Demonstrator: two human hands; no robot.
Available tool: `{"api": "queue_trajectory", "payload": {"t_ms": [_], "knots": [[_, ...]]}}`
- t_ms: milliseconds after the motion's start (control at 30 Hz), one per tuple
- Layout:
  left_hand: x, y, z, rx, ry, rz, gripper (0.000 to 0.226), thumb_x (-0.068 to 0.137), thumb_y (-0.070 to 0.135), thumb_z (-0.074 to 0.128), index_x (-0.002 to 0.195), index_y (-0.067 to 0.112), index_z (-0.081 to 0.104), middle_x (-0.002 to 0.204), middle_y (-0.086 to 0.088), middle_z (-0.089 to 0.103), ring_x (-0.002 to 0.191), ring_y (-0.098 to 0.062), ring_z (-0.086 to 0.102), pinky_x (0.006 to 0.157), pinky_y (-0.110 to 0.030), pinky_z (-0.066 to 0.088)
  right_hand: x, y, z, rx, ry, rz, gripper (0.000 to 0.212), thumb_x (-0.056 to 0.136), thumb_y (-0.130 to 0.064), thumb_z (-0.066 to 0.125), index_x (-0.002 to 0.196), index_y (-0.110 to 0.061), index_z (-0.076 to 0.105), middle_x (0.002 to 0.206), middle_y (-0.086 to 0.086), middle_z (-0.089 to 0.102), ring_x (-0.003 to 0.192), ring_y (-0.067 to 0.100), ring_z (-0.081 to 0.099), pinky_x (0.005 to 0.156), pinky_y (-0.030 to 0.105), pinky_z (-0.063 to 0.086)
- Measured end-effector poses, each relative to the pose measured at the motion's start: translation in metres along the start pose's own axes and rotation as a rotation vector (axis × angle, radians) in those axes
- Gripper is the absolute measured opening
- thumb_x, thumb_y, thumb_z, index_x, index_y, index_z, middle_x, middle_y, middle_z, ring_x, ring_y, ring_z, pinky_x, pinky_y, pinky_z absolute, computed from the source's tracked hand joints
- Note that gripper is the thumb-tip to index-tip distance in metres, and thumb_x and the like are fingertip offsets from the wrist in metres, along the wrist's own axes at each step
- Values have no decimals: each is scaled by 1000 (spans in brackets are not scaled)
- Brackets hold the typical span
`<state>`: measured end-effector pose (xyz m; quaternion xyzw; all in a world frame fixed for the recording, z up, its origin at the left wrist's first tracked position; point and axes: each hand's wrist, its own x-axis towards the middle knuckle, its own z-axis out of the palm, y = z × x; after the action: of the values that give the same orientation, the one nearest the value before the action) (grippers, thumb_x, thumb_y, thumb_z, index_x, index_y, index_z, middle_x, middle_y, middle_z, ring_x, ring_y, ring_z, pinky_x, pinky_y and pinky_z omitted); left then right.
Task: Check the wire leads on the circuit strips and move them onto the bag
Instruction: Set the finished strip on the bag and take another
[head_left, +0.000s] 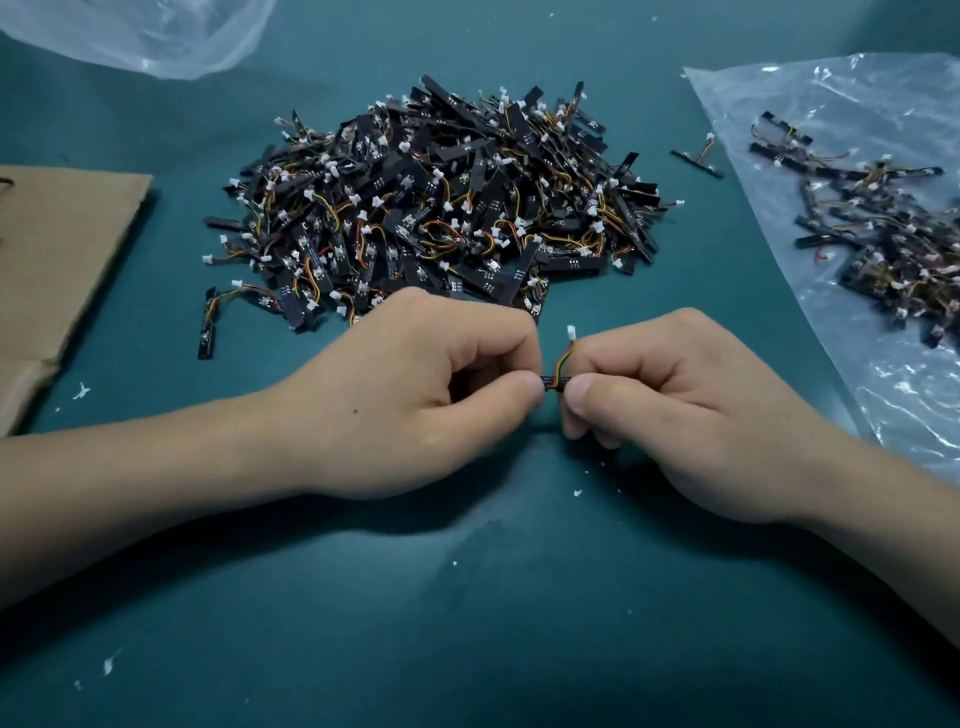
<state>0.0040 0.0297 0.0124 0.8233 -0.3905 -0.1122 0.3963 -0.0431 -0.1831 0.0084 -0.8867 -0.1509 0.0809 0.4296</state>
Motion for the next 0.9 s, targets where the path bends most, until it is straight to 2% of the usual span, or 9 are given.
{"api": "queue_trajectory", "payload": {"t_ms": [133, 200, 267, 333, 433, 500, 667, 800, 900], "knots": [[-1, -3, 4, -64, -17, -40, 15, 96, 29, 57, 84, 22, 61, 51, 0, 53, 46, -16, 41, 47, -25, 36, 2, 2, -7, 62, 14, -30, 29, 90, -20, 54, 64, -18, 64, 54, 4, 53, 53, 15, 49, 54, 30, 40], [-2, -6, 3, -135, -24, -53, 20, 97, 35, 56, 82, 22, 58, 51, -3, 56, 45, -22, 45, 46, -29, 39, 0, 5, -6, 74, 48, -63, 29, 92, -24, 54, 65, -15, 64, 55, 6, 52, 51, 16, 49, 52, 31, 40], [-2, -7, 0, -184, -25, -46, 26, 97, 39, 53, 79, 20, 57, 51, -2, 57, 45, -21, 49, 47, -30, 42, 0, 6, -4, 83, 48, -90, 33, 93, -31, 50, 69, -14, 64, 55, 3, 53, 50, 14, 51, 51, 28, 41], [-2, -7, -1, -202, -52, -33, 26, 98, 39, 50, 83, 20, 60, 52, -2, 58, 47, -21, 54, 49, -31, 44, 1, 7, -4, 87, 52, -99, 34, 93, -34, 49, 69, -14, 64, 55, 3, 53, 49, 13, 51, 50, 27, 41], [-1, -8, -1, -182, -70, -27, 25, 99, 36, 48, 92, 21, 67, 53, 0, 59, 49, -16, 56, 52, -24, 45, 2, 7, -5, 84, 60, -101, 36, 93, -33, 49, 67, -12, 63, 55, 6, 50, 51, 16, 48, 51, 31, 40], [0, -9, -1, -186, -66, -36, 26, 98, 34, 48, 89, 22, 69, 53, 1, 59, 49, -15, 56, 54, -21, 43, 2, 7, -5, 72, 56, -91, 35, 94, -30, 52, 68, -11, 64, 56, 6, 52, 51, 16, 48, 52, 33, 41], [0, -11, -1, -225, -56, -15, 29, 98, 34, 47, 84, 19, 68, 58, 0, 61, 52, -16, 61, 55, -26, 47, -1, 7, 0, -8, 37, -88, 34, 96, -34, 49, 73, -16, 66, 59, 4, 55, 56, 21, 53, 56, 36, 44], [-1, -10, -1, -148, -39, -5, 28, 96, 33, 50, 81, 19, 69, 58, 3, 61, 51, -14, 59, 53, -19, 43, -1, 8, 0, -23, 59, -96, 28, 98, -24, 54, 74, -19, 67, 58, 4, 55, 57, 21, 53, 57, 36, 44], [-2, -11, 0, -101, -1, -13, 26, 94, 29, 54, 76, 20, 70, 57, 3, 61, 50, -11, 61, 50, -18, 43, -1, 7, 1, -35, 56, -85, 25, 96, -25, 55, 75, -22, 68, 60, 1, 58, 58, 22, 55, 57, 36, 46]]}}
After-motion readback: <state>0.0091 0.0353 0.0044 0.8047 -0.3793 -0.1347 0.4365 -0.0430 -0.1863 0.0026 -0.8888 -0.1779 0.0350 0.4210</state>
